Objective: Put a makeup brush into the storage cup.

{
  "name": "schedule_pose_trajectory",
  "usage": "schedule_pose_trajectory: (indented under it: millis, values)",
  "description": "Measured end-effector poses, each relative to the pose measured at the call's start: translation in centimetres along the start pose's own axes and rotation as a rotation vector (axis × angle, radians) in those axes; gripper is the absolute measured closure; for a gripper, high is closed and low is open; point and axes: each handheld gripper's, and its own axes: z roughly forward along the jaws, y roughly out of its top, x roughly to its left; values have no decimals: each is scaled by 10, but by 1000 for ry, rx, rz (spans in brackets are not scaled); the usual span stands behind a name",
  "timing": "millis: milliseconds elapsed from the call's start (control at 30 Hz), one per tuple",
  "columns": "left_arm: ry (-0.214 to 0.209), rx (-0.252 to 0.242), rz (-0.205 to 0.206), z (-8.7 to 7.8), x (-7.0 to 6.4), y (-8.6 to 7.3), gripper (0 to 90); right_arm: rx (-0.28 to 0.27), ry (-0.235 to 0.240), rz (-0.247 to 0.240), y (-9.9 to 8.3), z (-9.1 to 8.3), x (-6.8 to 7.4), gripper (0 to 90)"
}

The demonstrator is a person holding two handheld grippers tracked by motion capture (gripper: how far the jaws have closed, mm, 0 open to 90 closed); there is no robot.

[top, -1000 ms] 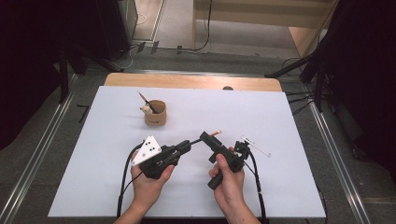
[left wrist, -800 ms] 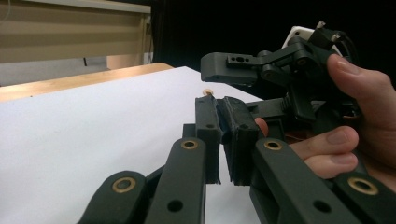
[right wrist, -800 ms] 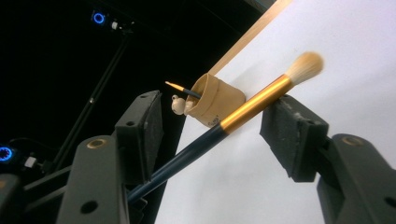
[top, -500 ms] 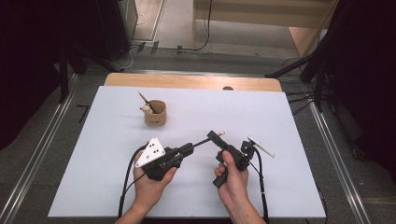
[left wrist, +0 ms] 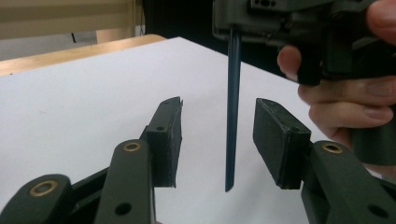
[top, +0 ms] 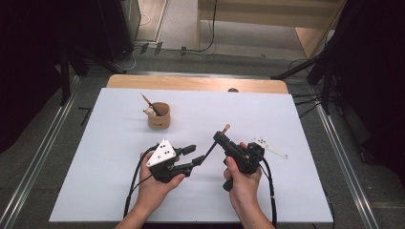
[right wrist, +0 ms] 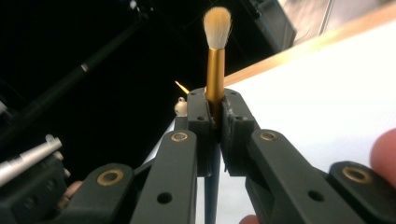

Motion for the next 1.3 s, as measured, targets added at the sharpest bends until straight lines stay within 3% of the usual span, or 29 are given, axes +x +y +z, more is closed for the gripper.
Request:
schedule_pose_trajectory:
  millis: [233,467,867,1000,1067,1167,1300]
  values:
    - [-3,26,15,2,-6,3,577,32,-24,-232,-5,4,26,853]
    - [9,37,5,1,-8,7,651,58,6,-346,-12,7,41,853]
    - [14,39,2,-1,-11,9,763,72,26,-403,-18,10,49,853]
    - [6,41,-4,-2,-9,9,839,76,31,-426,-20,10,51,851]
    - [12,47,9,-2,-9,10,845,75,31,-413,-19,10,51,833]
    - [12,46,5,-3,-8,9,846,58,20,-401,-18,12,49,634]
    - [16,47,1,-4,-6,9,846,38,-23,-410,-12,11,46,478]
